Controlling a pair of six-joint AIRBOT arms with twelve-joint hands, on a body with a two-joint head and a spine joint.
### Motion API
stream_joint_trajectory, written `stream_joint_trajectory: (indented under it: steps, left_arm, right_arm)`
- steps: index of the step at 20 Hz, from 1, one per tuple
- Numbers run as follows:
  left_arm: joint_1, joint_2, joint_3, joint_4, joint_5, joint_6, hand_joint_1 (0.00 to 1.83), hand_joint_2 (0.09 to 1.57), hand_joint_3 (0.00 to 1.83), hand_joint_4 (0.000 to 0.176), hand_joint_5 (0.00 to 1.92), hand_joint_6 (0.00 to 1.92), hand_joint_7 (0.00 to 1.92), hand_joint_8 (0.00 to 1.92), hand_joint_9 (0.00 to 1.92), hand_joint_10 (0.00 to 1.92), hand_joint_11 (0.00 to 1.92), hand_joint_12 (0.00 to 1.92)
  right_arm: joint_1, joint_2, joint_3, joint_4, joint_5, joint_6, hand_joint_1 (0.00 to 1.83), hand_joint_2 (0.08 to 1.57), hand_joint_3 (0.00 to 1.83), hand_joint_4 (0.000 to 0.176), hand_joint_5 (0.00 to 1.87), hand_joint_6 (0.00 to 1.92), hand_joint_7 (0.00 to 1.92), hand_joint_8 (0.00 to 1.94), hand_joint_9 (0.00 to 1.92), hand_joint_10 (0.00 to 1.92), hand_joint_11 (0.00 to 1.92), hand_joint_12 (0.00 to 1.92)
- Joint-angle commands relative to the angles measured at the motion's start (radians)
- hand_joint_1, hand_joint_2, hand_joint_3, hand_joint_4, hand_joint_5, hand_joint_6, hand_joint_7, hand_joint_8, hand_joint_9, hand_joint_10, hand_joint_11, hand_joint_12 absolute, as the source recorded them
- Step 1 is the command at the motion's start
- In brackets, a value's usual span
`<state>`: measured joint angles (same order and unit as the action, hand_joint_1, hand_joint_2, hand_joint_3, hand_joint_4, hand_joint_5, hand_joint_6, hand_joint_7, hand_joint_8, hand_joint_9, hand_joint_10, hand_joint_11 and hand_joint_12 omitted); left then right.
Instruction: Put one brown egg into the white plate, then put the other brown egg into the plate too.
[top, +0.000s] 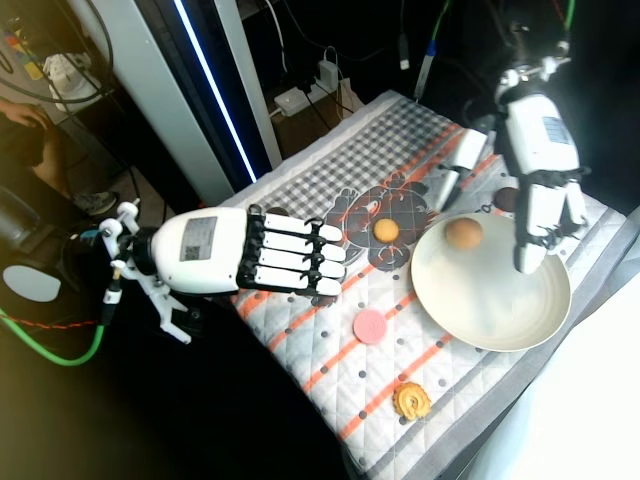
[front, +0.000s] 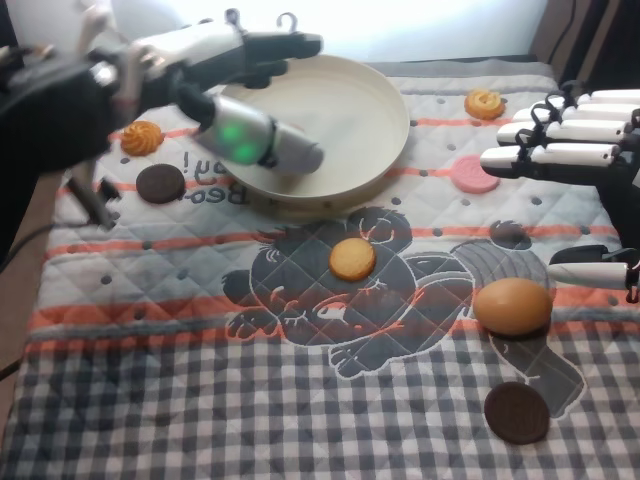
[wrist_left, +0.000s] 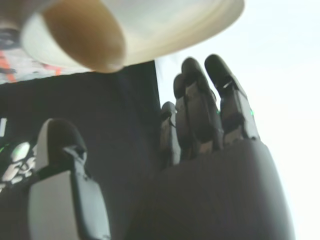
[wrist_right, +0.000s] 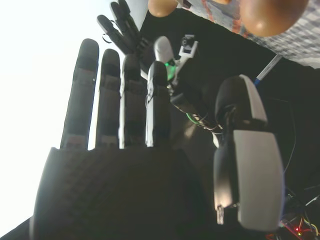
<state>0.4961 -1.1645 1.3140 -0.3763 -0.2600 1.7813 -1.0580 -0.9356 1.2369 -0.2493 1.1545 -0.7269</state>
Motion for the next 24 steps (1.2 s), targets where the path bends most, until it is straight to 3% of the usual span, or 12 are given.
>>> stream_joint_trajectory:
  steps: [1,2,4,5,12,13,14,16,18,22,23,24]
  left_arm:
    - [0.015,0.027,-0.018,0.054,-0.197,-0.117,0.65,0.87,0.0,0.176,0.14,0.0,0.2,0.0,0.23,0.0,0.0,0.55]
    - [0.034,0.046,-0.039,0.087,-0.237,-0.193,0.62,0.88,0.0,0.176,0.13,0.0,0.2,0.0,0.21,0.0,0.0,0.5]
    - [0.104,0.115,-0.113,0.144,-0.37,-0.353,0.64,0.88,0.0,0.176,0.12,0.0,0.18,0.0,0.18,0.0,0.0,0.35]
    - [0.135,0.145,-0.152,0.154,-0.431,-0.393,0.64,0.89,0.0,0.176,0.1,0.0,0.17,0.0,0.16,0.0,0.0,0.28]
    - [0.329,0.345,-0.394,0.231,-0.684,-0.481,0.63,0.91,0.0,0.164,0.24,0.01,0.31,0.01,0.26,0.0,0.0,0.39]
    - [0.358,0.361,-0.403,0.243,-0.706,-0.534,0.67,0.89,0.0,0.171,0.24,0.0,0.33,0.0,0.28,0.0,0.0,0.46]
    - [0.374,0.367,-0.404,0.249,-0.718,-0.576,0.67,0.89,0.0,0.171,0.24,0.0,0.33,0.0,0.28,0.0,0.0,0.46]
    - [0.426,0.378,-0.399,0.257,-0.758,-0.693,0.7,0.88,0.0,0.176,0.24,0.0,0.35,0.0,0.29,0.0,0.0,0.54]
    - [0.464,0.379,-0.391,0.258,-0.792,-0.774,0.71,0.88,0.0,0.176,0.25,0.0,0.35,0.0,0.28,0.0,0.0,0.58]
    - [0.473,0.379,-0.388,0.26,-0.797,-0.802,0.7,0.9,0.0,0.176,0.25,0.0,0.35,0.0,0.28,0.0,0.0,0.56]
    - [0.473,0.378,-0.386,0.26,-0.796,-0.805,0.71,0.9,0.0,0.176,0.25,0.0,0.35,0.0,0.27,0.0,0.0,0.53]
    - [0.473,0.377,-0.385,0.26,-0.796,-0.809,0.72,0.9,0.0,0.176,0.24,0.0,0.34,0.0,0.26,0.0,0.0,0.52]
  right_arm:
    - [0.012,-0.002,-0.003,0.031,0.114,0.003,0.59,1.11,0.0,0.081,0.41,0.0,0.41,0.0,0.43,0.0,0.46,0.03]
    - [0.01,-0.004,-0.004,0.026,0.114,0.003,0.6,1.09,0.0,0.074,0.41,0.0,0.42,0.0,0.43,0.0,0.47,0.04]
    - [0.006,-0.018,-0.004,-0.002,0.104,0.003,0.68,1.07,0.0,0.12,0.4,0.0,0.42,0.0,0.46,0.01,0.49,0.05]
    - [0.006,-0.025,-0.003,-0.014,0.094,0.003,0.73,1.06,0.0,0.12,0.41,0.0,0.44,0.01,0.48,0.01,0.5,0.06]
    - [0.006,-0.057,-0.003,-0.095,0.012,0.003,0.81,0.96,0.0,0.025,0.52,0.01,0.61,0.02,0.68,0.02,0.62,0.16]
    - [0.006,-0.059,-0.003,-0.107,-0.002,0.003,0.84,0.96,0.0,0.001,0.58,0.0,0.69,0.0,0.76,0.0,0.54,0.46]
    - [0.006,-0.061,-0.003,-0.114,-0.012,0.003,0.84,0.96,0.0,0.001,0.58,0.0,0.69,0.0,0.76,0.0,0.54,0.46]
    - [0.006,-0.066,-0.002,-0.125,-0.032,0.003,0.9,0.96,0.0,0.0,0.62,0.0,0.78,0.01,0.87,0.04,0.52,0.95]
    - [0.006,-0.075,0.0,-0.127,-0.04,0.003,0.92,0.97,0.0,0.0,0.68,0.0,0.83,0.02,0.92,0.08,0.54,1.11]
    - [0.02,-0.094,0.007,-0.14,-0.047,0.003,1.08,1.02,0.0,0.0,0.8,0.01,1.02,0.08,0.77,1.15,0.77,1.46]
    - [0.025,-0.098,0.009,-0.141,-0.048,0.003,1.11,1.03,0.0,0.0,0.84,0.0,0.95,0.39,0.76,1.31,0.8,1.55]
    - [0.029,-0.102,0.011,-0.141,-0.048,0.003,1.22,1.11,0.0,0.0,0.91,0.81,0.94,0.93,0.87,1.12,0.85,1.41]
